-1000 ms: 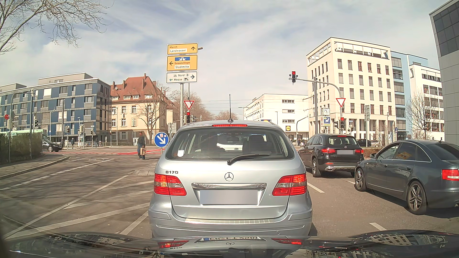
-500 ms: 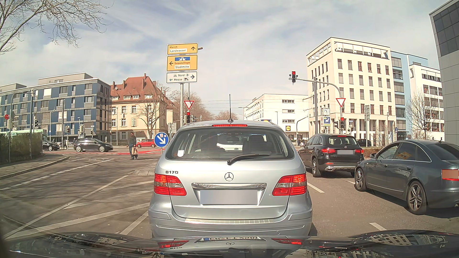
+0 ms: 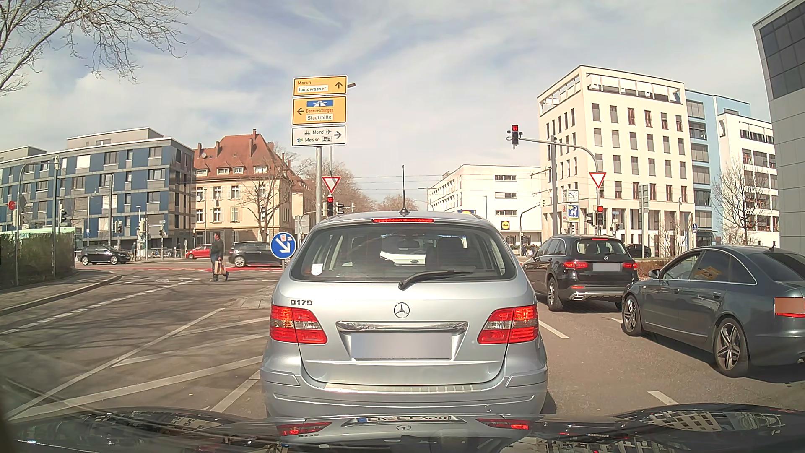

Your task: Follow the waypoints while adhering to traffic rules and regulations

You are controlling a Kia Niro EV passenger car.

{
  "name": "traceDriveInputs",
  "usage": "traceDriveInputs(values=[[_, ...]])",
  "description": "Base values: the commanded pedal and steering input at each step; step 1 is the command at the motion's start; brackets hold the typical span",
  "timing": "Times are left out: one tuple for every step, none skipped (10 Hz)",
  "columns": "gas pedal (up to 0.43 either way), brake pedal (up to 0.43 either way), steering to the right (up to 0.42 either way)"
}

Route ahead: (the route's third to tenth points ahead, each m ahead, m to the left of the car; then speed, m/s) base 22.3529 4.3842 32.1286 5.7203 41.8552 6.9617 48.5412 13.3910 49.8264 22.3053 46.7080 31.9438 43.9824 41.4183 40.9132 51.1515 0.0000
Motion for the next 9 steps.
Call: traceDriveInputs(values=[[0.000,0.305,0.006],[0.000,0.305,0.006],[0.000,0.305,0.006],[0.000,0.305,0.006],[0.000,0.305,0.006],[0.000,0.299,0.006],[0.000,0.305,0.006],[0.000,0.299,0.006],[0.000,0.305,0.006]])
